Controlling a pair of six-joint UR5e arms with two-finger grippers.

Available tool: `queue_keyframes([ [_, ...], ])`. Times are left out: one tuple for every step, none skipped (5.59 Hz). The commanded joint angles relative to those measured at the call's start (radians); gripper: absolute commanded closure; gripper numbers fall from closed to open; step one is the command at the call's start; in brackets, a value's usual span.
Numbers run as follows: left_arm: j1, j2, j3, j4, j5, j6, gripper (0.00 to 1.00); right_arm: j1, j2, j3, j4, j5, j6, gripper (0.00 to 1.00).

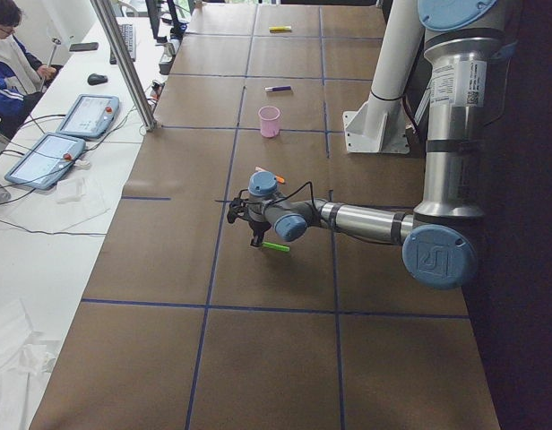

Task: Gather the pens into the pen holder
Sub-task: 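Lift the green marker upright with the left gripper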

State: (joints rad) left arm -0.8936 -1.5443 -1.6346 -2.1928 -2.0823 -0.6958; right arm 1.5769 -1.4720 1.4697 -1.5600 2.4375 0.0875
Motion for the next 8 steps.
queue_keyframes([
  [-0.010, 0.010, -0.100, 0.063, -0.048, -0.002, 1.00, 0.000, 0.001, 0.000, 0.000, 0.000, 0.000, 0.00],
  [-0.013, 0.000, -0.194, 0.129, -0.054, -0.005, 1.00, 0.000, 0.001, 0.000, 0.000, 0.002, 0.000, 0.00],
  [-0.013, -0.076, -0.236, 0.140, -0.047, -0.011, 1.00, 0.000, -0.001, 0.004, 0.001, 0.002, 0.000, 0.00],
  [-0.013, -0.200, -0.261, 0.142, -0.047, -0.052, 1.00, 0.000, -0.001, 0.007, 0.001, 0.002, -0.002, 0.00],
  [-0.010, -0.320, -0.272, 0.124, -0.013, -0.112, 1.00, 0.000, -0.001, 0.011, 0.001, 0.005, -0.002, 0.00],
  [0.025, -0.409, -0.292, 0.041, 0.035, -0.225, 1.00, 0.000, -0.001, 0.011, 0.001, 0.005, -0.002, 0.00],
  [0.038, -0.424, -0.294, -0.092, 0.071, -0.249, 1.00, 0.000, -0.001, 0.011, 0.001, -0.003, -0.003, 0.00],
  [0.152, -0.415, -0.291, -0.274, 0.249, -0.252, 1.00, 0.000, 0.001, 0.011, 0.000, -0.006, -0.003, 0.00],
])
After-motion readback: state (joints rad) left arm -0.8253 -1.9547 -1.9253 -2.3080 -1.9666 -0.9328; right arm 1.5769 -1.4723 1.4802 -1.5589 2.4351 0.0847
